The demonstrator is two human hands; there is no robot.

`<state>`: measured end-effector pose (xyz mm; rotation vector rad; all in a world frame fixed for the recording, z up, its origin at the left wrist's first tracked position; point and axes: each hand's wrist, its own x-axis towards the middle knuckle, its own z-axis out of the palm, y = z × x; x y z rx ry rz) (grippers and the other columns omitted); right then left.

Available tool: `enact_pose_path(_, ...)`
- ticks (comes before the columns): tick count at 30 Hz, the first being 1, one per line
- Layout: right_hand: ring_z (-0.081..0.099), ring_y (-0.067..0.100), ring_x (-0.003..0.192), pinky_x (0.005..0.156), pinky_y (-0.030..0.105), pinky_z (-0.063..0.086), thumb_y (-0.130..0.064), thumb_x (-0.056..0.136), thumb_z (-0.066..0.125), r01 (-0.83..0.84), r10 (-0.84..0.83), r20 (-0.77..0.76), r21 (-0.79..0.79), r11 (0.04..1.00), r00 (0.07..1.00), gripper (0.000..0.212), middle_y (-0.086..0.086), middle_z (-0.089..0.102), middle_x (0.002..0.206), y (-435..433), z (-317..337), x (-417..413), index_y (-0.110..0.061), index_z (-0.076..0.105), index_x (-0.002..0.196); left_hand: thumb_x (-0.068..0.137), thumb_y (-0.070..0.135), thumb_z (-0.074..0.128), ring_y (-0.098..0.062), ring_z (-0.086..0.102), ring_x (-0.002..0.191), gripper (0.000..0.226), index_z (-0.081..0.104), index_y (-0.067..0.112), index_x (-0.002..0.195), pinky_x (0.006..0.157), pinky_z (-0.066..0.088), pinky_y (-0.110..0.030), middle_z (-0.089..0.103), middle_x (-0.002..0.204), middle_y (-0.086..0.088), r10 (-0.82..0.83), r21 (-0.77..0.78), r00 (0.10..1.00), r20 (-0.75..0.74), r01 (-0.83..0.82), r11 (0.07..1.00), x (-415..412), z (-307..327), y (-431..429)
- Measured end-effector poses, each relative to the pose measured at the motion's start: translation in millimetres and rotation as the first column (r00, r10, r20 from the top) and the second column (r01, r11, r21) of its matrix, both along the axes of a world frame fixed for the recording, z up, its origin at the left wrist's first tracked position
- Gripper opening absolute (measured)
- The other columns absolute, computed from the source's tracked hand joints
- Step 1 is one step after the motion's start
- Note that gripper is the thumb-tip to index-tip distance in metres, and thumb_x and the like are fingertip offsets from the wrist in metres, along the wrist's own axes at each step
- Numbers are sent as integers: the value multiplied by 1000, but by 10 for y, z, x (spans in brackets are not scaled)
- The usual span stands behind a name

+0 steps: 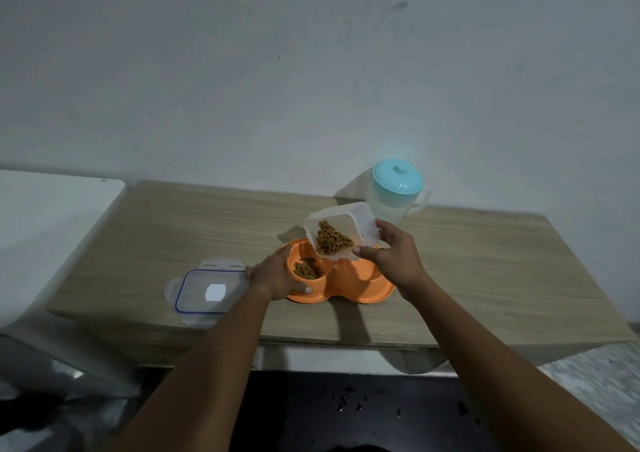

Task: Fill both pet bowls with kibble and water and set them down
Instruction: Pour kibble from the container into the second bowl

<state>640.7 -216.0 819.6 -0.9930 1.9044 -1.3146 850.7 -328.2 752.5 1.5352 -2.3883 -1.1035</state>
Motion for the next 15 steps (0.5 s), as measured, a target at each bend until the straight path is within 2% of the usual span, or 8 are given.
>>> enact_pose_path(7,58,20,127,105,48,52,-10,72,91,-23,23,0,18,1000,1000,72,2,67,128,-3,15,-9,-14,61,137,58,54,84,-27,47,131,103,30,43,145,103,26,-56,55,139,5,4,4,1000,3,-4,1000,0,-7,-5)
enact_pose_path(13,58,21,129,106,51,52,-13,69,93,-16,16,4,29,999,1000,76,4,67,132,-31,-12,4,-15,62,138,60,52,85,-27,46,132,102,31,41,145,104,26,-55,54,140,4,9,-2,1000,-6,-9,1000,2,2,2)
enact_pose_path(15,57,21,130,105,48,53,-12,70,93,-28,28,10,23,999,1000,77,5,66,134,-30,-27,4,-15,61,139,60,50,86,-27,47,131,101,32,41,145,102,27,-52,55,139,4,8,0,1000,-19,-8,1000,7,6,2)
